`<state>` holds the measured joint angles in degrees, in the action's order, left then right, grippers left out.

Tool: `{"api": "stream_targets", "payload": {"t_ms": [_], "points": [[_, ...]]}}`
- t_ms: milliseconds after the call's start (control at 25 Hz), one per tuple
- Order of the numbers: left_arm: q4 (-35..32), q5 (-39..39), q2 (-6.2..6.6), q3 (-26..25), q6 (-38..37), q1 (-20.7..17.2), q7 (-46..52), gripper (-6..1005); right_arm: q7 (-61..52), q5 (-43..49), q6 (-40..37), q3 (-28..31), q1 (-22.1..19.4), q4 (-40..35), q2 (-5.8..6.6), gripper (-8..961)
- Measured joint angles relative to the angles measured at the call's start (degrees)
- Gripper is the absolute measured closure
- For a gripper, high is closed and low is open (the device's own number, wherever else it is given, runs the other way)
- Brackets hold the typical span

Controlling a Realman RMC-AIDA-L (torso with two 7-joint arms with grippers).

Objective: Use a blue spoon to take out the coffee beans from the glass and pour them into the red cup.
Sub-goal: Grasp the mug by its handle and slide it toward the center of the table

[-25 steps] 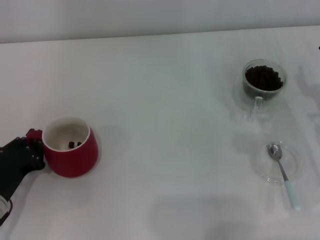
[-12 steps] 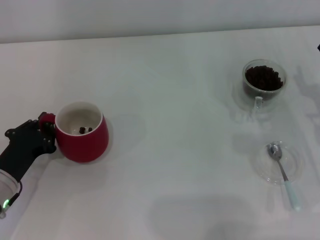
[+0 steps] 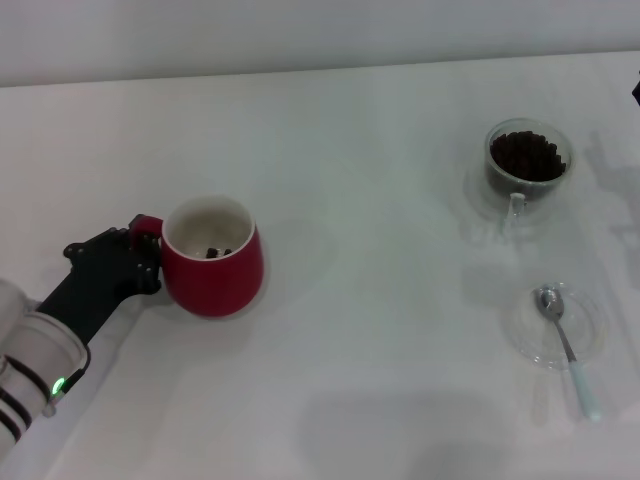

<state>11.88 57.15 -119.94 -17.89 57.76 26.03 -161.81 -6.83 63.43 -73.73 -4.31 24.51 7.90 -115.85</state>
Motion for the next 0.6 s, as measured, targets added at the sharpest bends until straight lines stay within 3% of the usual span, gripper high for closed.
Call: {"api": "stream_targets", "payload": {"t_ms": [600], "points": [[3.9, -5.3, -0.45, -0.2, -5.9, 4.9, 0.0, 843, 0.2, 0.1, 0.0, -0.1, 0.1, 0.0, -0.05, 82]]}}
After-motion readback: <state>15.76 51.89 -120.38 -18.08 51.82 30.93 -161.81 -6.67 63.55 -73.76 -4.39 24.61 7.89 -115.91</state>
